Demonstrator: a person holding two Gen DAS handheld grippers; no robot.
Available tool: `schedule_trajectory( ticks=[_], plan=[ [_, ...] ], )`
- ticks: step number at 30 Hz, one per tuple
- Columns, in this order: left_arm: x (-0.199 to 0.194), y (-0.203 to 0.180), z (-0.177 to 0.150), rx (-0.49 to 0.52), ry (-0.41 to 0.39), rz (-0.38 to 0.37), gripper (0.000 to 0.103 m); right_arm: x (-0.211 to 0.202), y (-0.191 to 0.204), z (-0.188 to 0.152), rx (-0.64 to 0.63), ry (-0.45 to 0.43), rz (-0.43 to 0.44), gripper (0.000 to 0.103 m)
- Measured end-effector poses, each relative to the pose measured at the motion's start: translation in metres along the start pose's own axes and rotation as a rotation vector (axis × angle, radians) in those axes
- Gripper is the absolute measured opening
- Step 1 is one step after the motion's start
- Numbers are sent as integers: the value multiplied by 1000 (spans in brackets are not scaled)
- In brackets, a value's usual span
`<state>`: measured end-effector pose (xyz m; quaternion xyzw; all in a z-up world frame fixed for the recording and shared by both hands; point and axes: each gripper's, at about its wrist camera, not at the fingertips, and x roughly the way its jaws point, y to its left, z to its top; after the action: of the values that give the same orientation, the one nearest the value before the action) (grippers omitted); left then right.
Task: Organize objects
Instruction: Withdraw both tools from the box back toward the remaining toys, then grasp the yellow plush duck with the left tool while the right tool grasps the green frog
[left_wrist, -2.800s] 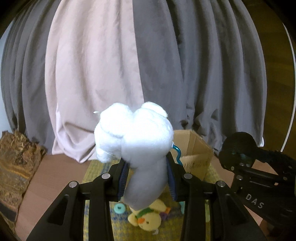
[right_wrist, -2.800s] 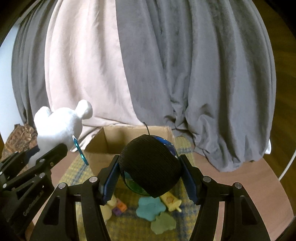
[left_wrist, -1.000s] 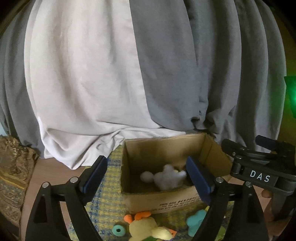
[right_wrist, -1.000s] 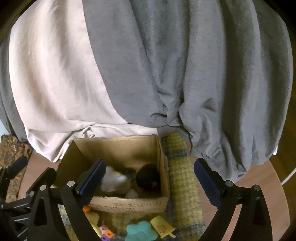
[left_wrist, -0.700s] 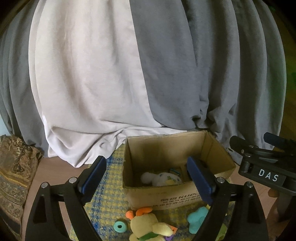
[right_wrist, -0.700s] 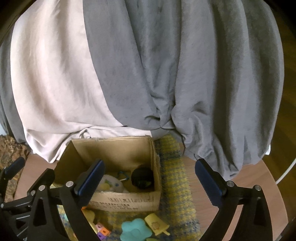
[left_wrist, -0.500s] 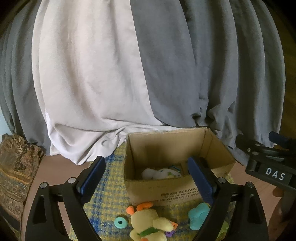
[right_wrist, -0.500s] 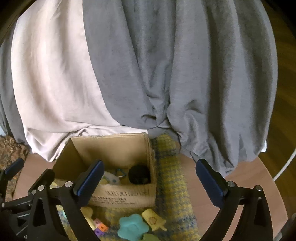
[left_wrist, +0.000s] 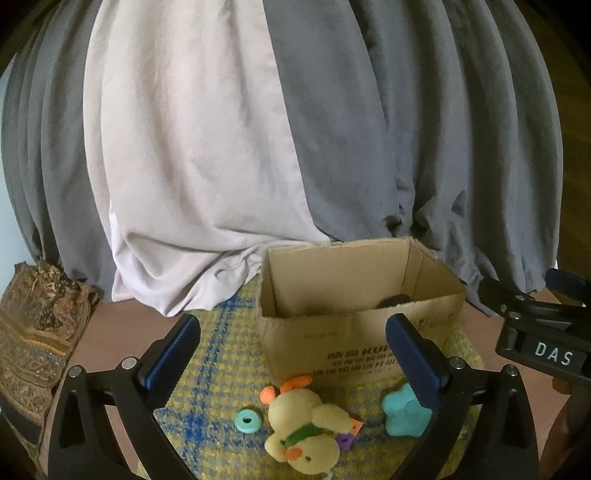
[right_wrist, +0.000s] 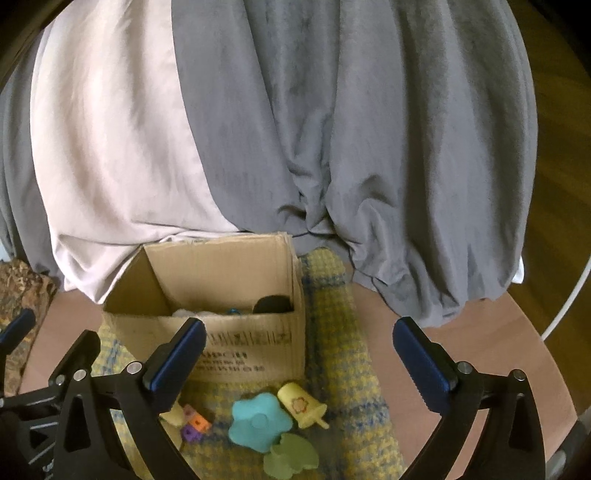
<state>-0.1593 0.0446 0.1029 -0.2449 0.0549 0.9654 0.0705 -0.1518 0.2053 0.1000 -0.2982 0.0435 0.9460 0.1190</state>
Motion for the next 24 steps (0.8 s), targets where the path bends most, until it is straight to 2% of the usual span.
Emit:
schedule_trajectory(
  ticks=[9, 24],
  plan=[
    [-4, 3, -32, -14, 3, 38, 102, -2, -4, -37, 17, 24, -25, 102],
    [6, 10, -85, -37, 93, 39, 102, 24, 1, -96, 27, 152, -14, 102]
  ],
)
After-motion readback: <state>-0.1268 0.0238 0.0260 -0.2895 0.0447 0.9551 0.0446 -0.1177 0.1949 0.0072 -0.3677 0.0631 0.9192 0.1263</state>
